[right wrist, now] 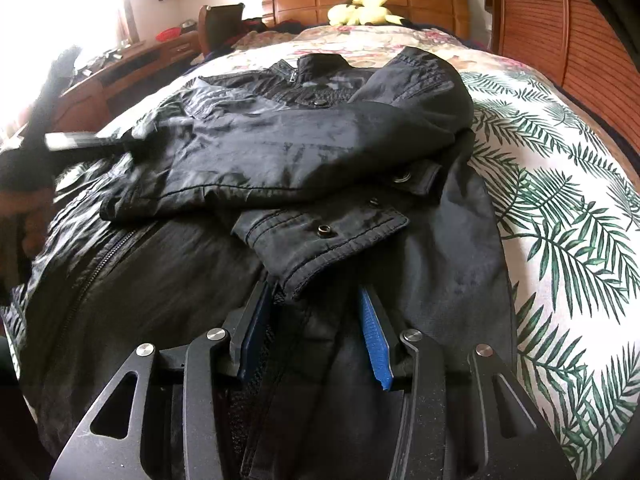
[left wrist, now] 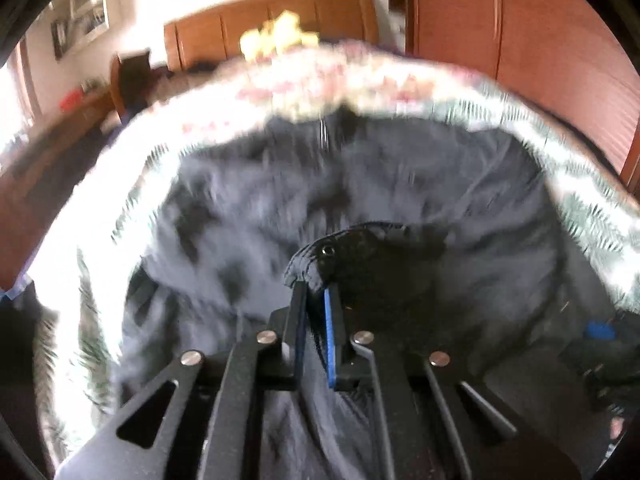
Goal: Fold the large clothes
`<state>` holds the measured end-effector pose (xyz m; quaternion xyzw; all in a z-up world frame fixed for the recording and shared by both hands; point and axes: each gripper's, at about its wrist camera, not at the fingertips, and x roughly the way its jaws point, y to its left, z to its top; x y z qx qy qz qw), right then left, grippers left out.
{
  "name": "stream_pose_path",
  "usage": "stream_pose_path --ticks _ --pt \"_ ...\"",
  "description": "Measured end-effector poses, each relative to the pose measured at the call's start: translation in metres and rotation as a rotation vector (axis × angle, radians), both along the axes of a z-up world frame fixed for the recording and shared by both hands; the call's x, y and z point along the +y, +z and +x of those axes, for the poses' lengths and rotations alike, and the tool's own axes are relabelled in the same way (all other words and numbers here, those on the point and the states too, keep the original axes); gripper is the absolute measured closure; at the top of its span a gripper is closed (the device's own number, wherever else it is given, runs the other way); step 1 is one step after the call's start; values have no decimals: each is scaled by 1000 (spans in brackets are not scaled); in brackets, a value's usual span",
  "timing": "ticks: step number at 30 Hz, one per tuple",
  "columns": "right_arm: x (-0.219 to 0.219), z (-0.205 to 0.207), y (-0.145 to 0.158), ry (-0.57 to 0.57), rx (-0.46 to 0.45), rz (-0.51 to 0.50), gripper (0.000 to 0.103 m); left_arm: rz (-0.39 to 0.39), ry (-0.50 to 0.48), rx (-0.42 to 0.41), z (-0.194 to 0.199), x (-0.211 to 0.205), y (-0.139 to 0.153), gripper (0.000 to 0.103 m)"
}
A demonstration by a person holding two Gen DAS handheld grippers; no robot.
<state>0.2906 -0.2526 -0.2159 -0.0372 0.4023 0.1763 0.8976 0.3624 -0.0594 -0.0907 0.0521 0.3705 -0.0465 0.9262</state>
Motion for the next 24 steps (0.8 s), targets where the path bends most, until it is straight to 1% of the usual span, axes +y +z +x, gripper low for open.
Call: stream_pose_path --ticks 4,7,9,10,12,15,18,21,24 --pt "2 0 0 -2 -2 -11 58 -5 16 -153 -20 8 66 100" --pt "2 0 0 -3 -3 -18 58 6 43 -227 -41 25 100 100" --pt "2 0 0 -4 -1 -17 58 13 64 -250 -55 37 111 100" --pt "2 0 0 -4 -2 -17 58 26 71 -247 -63 43 112 99" --pt "3 0 0 -6 -3 -19 58 31 77 -211 -69 55 106 99" --pt "4 0 -1 -8 -4 -21 58 39 79 -146 -80 64 85 99" --pt "4 -1 -1 -9 -5 -24 58 53 86 -121 -94 65 68 99" --pt "4 -1 -1 -12 -7 -29 58 26 75 -69 -100 62 55 97" --pt "5 -1 -1 -13 -7 -31 58 1 51 -42 -109 59 48 95"
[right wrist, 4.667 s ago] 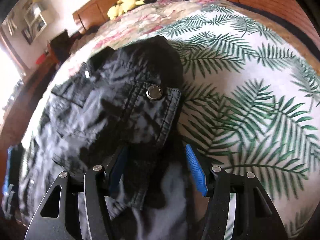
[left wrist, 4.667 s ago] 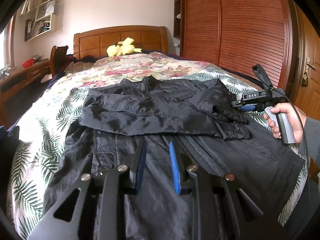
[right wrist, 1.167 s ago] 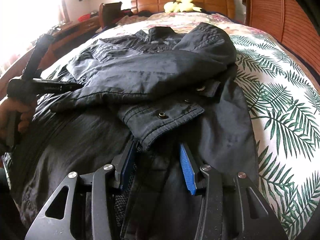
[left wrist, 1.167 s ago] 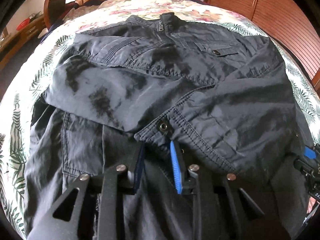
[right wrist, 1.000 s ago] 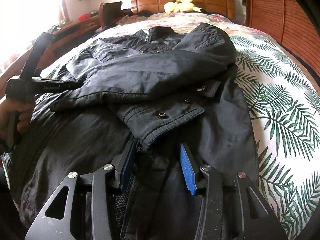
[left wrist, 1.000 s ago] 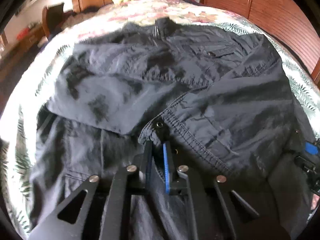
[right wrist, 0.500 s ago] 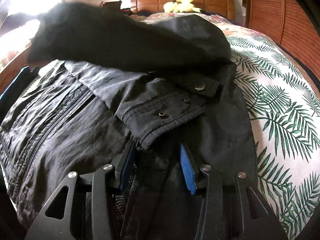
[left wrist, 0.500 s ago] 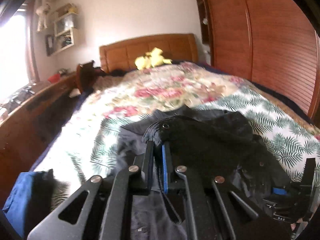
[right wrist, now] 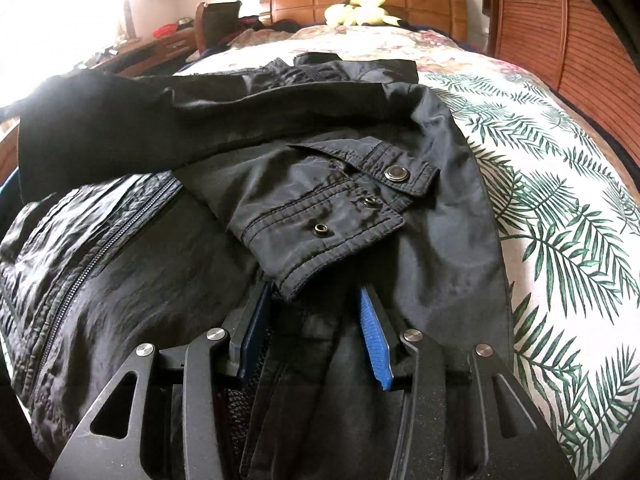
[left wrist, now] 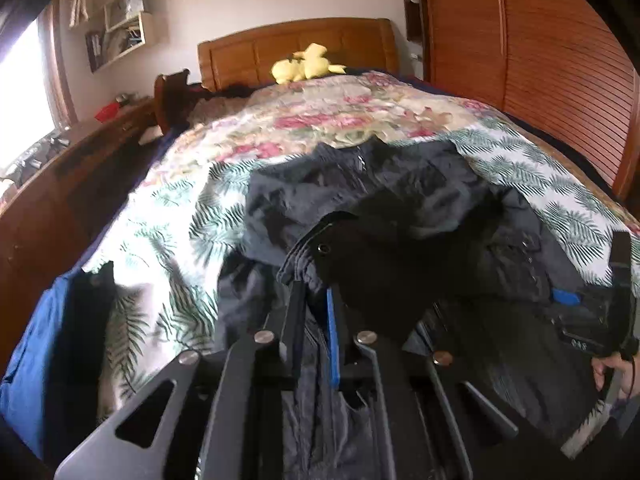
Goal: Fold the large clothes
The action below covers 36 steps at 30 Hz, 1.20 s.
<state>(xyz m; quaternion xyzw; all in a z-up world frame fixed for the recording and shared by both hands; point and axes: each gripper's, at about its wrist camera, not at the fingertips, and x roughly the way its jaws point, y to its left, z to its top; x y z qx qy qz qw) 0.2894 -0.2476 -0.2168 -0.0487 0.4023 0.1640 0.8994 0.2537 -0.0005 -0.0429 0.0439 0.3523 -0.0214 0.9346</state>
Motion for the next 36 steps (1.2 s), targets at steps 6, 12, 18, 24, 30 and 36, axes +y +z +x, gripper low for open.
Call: stream_pose_path --ticks 6,12,18,24,30,36 --pt "0 1 0 0 3 0 58 -49 -24 45 -18 6 -15 93" --pt "0 1 -1 -1 1 -4 58 -42 -7 64 -38 28 -32 91" --pt "1 1 -1 -2 -2 -8 58 -22 20 83 -65 52 -43 89" --pt "2 1 -1 -4 -6 -18 58 -41 26 124 -95 77 -59 87" --pt "4 0 -1 -8 -11 -31 58 -71 30 149 -118 96 -70 87" --pt "5 0 -2 -14 -13 -41 57 -85 31 160 -131 107 -79 86"
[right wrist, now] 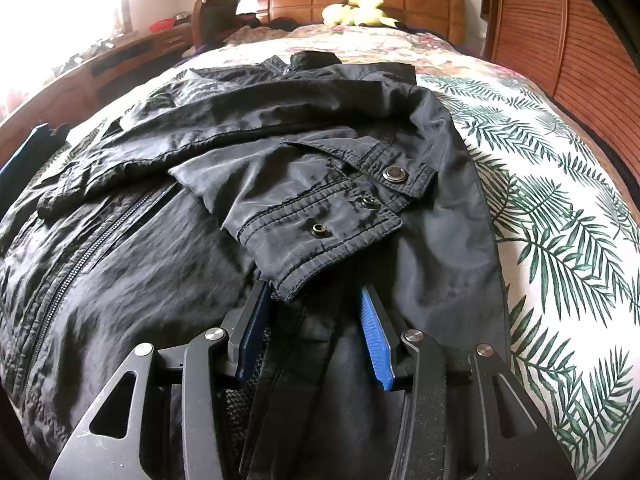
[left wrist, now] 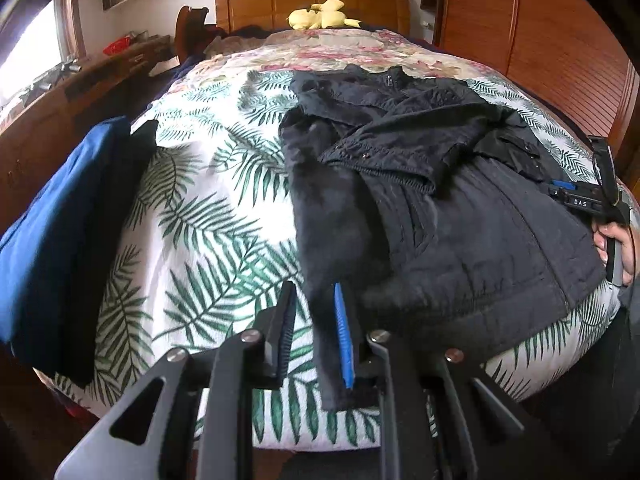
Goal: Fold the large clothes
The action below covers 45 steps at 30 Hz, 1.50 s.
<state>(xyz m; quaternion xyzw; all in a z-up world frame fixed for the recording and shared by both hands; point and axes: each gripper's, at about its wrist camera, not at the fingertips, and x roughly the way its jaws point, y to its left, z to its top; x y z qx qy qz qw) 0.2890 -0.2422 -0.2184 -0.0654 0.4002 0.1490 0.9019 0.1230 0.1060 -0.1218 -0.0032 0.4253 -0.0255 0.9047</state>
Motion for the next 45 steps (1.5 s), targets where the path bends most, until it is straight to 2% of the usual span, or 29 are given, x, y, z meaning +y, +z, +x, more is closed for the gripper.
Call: stream_pose_path --ticks 7,15,21,26,31,35,41,45 --pt "3 -1 0 -8 -7 -30 55 -40 4 35 1 11 -22 81" --pt "2 -6 10 -7 5 -48 54 -44 -11 35 5 13 -29 77" --pt "-28 -53 37 -17 -18 -57 54 -77 -38 14 -6 13 -21 77" --pt "-59 -95 34 -43 24 -68 54 -96 -64 -1 -25 7 -14 77" --pt "-77 -124 26 -74 52 -87 54 -56 -76 23 -32 0 -23 76" --pt "-80 -132 23 -74 63 -102 54 -66 -66 25 -31 2 -28 75" --pt "-77 -132 18 -62 80 -93 53 -22 -46 20 -23 -2 -32 72" --pt "-74 -131 16 -53 77 -86 53 -19 -38 16 -22 -2 -33 71"
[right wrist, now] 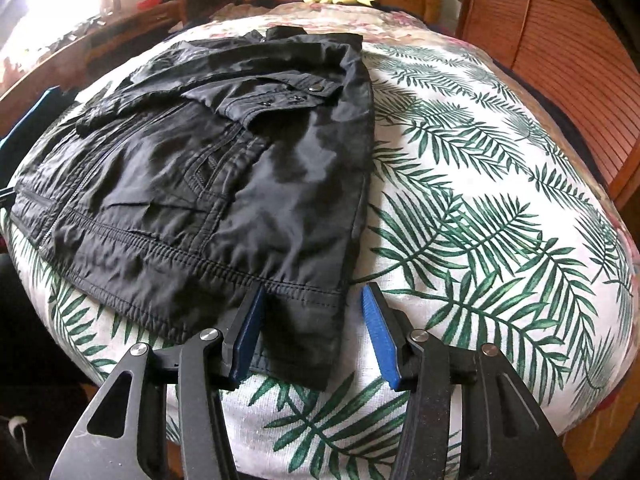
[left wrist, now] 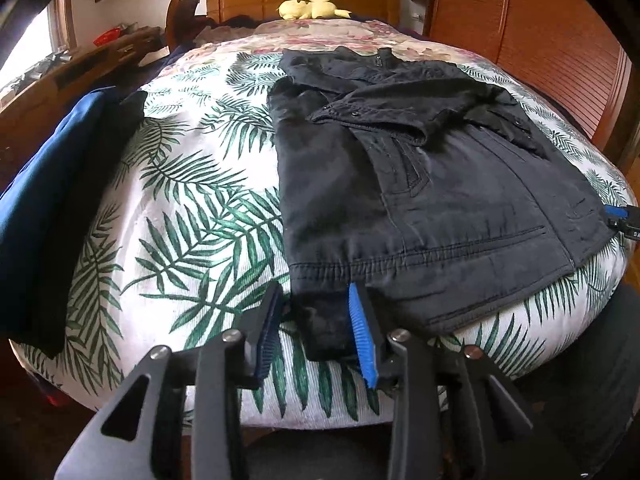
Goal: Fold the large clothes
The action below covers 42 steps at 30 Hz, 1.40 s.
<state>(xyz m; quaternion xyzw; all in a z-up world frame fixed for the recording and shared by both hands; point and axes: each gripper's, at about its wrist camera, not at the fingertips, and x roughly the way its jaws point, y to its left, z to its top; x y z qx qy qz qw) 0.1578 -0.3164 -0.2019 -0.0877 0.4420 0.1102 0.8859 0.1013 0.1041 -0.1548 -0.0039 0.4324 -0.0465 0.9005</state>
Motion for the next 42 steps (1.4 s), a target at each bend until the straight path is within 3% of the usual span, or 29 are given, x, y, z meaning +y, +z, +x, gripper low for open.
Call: stream_pose_path --ticks 4,8,10,18,22,31,32,36,40,42 --pt "2 2 -1 12 2 32 53 0 0 -1 0 0 0 71" --pt "5 -4 11 50 -54 81 67 2 1 -1 -1 -1 0 71" --pt "5 -7 20 58 -83 117 68 6 0 -2 -1 -1 -1 71" --pt "11 0 16 45 -64 89 68 -6 1 11 -6 -1 4 71" --pt "7 4 2 23 -21 49 64 -57 -9 18 -17 3 5 70" --pt "0 6 -2 14 19 87 62 -63 8 4 -15 0 1 70" --pt "0 5 -1 16 17 88 63 -62 10 0 -15 -1 0 70" --pt "5 3 2 73 4 117 87 -38 8 -10 -13 -6 0 71" --pt "12 0 13 110 -27 115 91 -27 4 -22 -12 -7 2 90" --pt "12 -1 21 115 -47 147 91 -50 9 -21 -13 -4 4 92"
